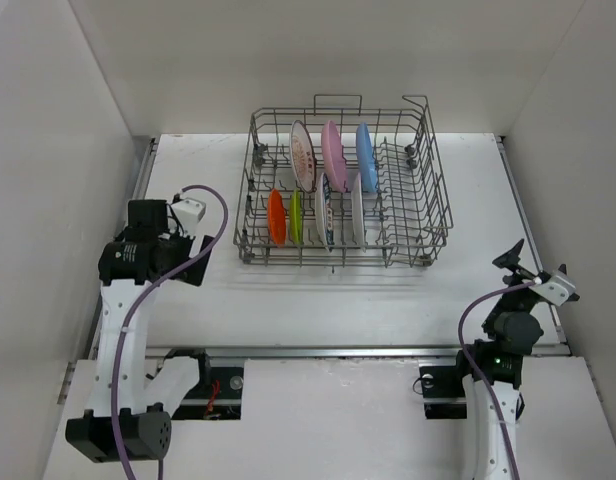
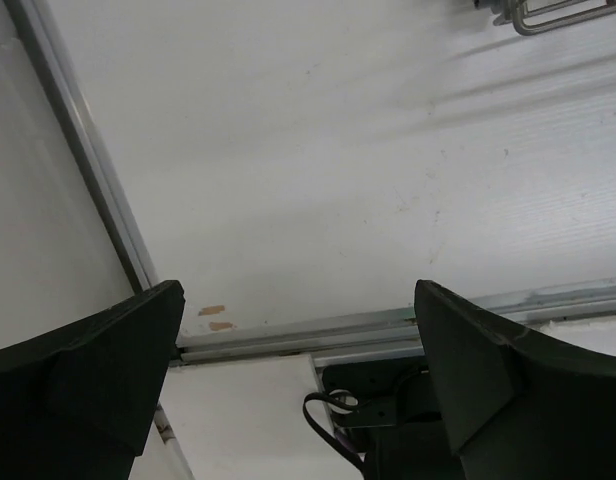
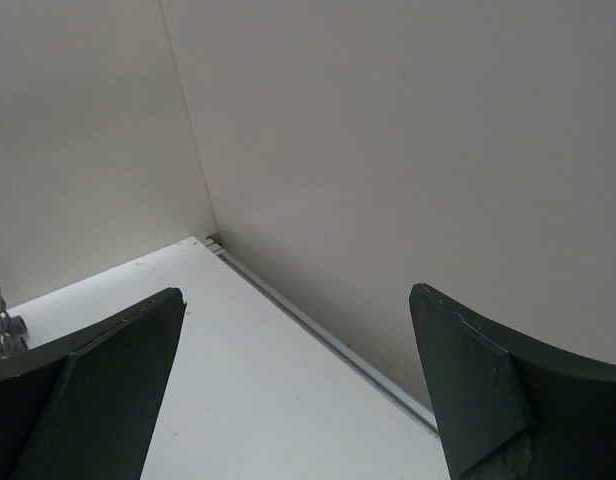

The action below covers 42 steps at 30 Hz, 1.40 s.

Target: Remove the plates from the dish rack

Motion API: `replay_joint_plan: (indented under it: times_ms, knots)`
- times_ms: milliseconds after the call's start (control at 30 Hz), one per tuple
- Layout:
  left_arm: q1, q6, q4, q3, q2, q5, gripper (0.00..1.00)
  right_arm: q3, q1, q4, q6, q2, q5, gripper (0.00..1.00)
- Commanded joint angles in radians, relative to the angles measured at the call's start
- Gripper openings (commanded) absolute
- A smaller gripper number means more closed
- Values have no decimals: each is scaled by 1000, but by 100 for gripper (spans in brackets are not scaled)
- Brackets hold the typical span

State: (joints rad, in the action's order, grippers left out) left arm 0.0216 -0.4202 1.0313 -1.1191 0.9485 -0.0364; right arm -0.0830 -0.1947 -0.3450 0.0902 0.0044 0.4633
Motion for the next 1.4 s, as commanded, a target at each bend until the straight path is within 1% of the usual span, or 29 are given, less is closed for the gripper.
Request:
replay_joint_plan:
  times_ms: [0, 33, 100, 167, 200, 267, 367, 400, 433, 467, 500, 533, 567, 600, 633, 667, 700, 767, 833, 867, 900, 967, 1000, 1033, 1067, 1100, 1200, 1300, 1367]
  knots:
    - [5, 18, -16, -17, 1, 61, 100, -15, 6, -28, 11, -6, -9, 100]
    - [5, 18, -16, -30, 13, 116, 100, -26, 6, -38, 11, -6, 0, 100]
    - [5, 27, -25, -30, 13, 167, 100, -64, 6, -48, 11, 15, 0, 100]
    - [5, 40, -25, -41, 13, 191, 100, -99, 6, -48, 31, 41, -17, 100]
    - [5, 40, -34, -41, 13, 204, 100, -142, 6, -37, 51, 60, -58, 100]
    - [5, 54, -34, -50, 13, 179, 100, -193, 6, -22, 60, 121, -101, 100]
    - [5, 64, -34, -81, 22, 153, 100, -250, 26, -135, 60, 189, -260, 100]
    - [5, 64, -34, -94, 22, 139, 100, -264, 26, -225, 60, 212, -315, 100]
    - [5, 51, -43, -106, 22, 139, 100, -315, 37, -250, 51, 244, -436, 100]
    - [5, 40, -43, -117, 35, 129, 100, -354, 50, -259, 36, 328, -487, 100]
    - [5, 40, -43, -128, 53, 128, 100, -398, 60, -259, -39, 373, -518, 100]
    - [5, 40, -34, -157, 64, 128, 100, -450, 60, -209, -93, 419, -547, 100]
    - [5, 52, -34, -171, 75, 119, 100, -584, 70, -148, -142, 512, -569, 100]
    - [5, 52, -18, -183, 85, 119, 100, -674, 70, -64, -180, 563, -603, 100]
    - [5, 52, -17, -194, 99, 119, 100, -777, 70, 39, -181, 618, -647, 100]
    - [5, 61, -2, -205, 99, 119, 100, -996, 70, 245, -181, 679, -735, 100]
    - [5, 75, 7, -205, 99, 119, 100, -1100, 70, 335, -181, 792, -770, 100]
    - [5, 86, 7, -190, 90, 128, 100, -1251, 106, 446, -181, 864, -792, 100]
    - [5, 86, 7, -171, 63, 138, 100, -1293, 150, 405, -168, 887, -792, 100]
    - [5, 95, 7, -160, 53, 138, 100, -1293, 159, 384, -153, 897, -808, 100]
    - [5, 95, 7, -148, 53, 138, 100, -1340, 170, 383, -153, 939, -839, 100]
    - [5, 95, 16, -148, 39, 138, 100, -1414, 189, 446, -127, 999, -839, 100]
    - [5, 84, 27, -148, 30, 151, 100, -1457, 201, 527, -115, 1031, -851, 100]
    - [5, 84, 27, -148, 30, 164, 100, -1536, 231, 563, -95, 1081, -868, 100]
    - [5, 72, 27, -160, 30, 176, 100, -1561, 253, 584, -43, 1094, -868, 100]
    - [5, 72, 27, -171, 21, 199, 100, -1572, 276, 584, -29, 1094, -868, 100]
    - [5, 52, 50, -186, 21, 217, 100, -1554, 350, 584, 55, 1123, -784, 100]
    - [5, 43, 76, -214, 21, 217, 100, -1545, 393, 705, 167, 1206, -741, 100]
    - [5, 43, 85, -238, 21, 228, 100, -1501, 434, 712, 177, 1204, -704, 100]
